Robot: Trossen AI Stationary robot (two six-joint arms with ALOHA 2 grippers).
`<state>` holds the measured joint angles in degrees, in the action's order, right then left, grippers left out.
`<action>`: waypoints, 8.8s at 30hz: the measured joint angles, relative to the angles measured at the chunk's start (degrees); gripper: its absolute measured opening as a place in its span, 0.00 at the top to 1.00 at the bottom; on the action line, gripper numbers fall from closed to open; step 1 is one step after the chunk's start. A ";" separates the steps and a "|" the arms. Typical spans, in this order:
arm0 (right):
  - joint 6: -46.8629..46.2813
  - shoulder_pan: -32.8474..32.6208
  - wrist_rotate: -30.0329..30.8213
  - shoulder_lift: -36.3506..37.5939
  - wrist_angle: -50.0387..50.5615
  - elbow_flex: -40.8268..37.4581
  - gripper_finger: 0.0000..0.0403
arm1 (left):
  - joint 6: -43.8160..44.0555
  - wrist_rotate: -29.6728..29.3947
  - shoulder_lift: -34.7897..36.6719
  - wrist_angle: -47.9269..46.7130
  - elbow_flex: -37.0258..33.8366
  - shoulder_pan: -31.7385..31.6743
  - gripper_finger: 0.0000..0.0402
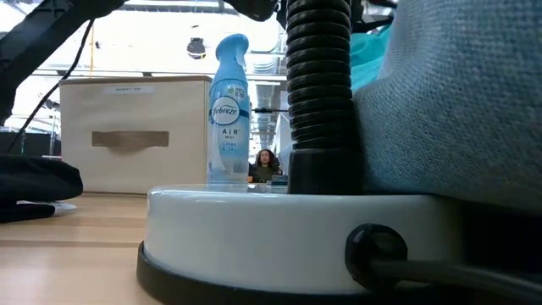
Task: Sort clothes
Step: Put the blue shorts into the right laundry organizer, then put the blue pants into the right laundry organizer
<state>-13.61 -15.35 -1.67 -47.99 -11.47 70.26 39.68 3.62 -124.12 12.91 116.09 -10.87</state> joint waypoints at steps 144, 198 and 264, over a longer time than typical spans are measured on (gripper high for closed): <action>-0.93 1.20 0.15 0.00 3.83 0.00 0.35 | -18.97 -7.04 -5.70 -61.86 17.62 4.21 0.55; -1.16 1.25 0.17 0.00 3.76 0.00 0.35 | -5.50 0.31 -3.56 -39.54 18.93 0.72 0.39; -35.27 -14.08 4.80 -40.65 71.10 4.37 0.34 | -17.57 -25.16 27.94 -83.00 18.60 19.22 0.51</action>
<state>-48.88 -29.43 3.13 -88.64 59.63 74.63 22.11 -21.54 -96.17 -70.09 134.69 8.35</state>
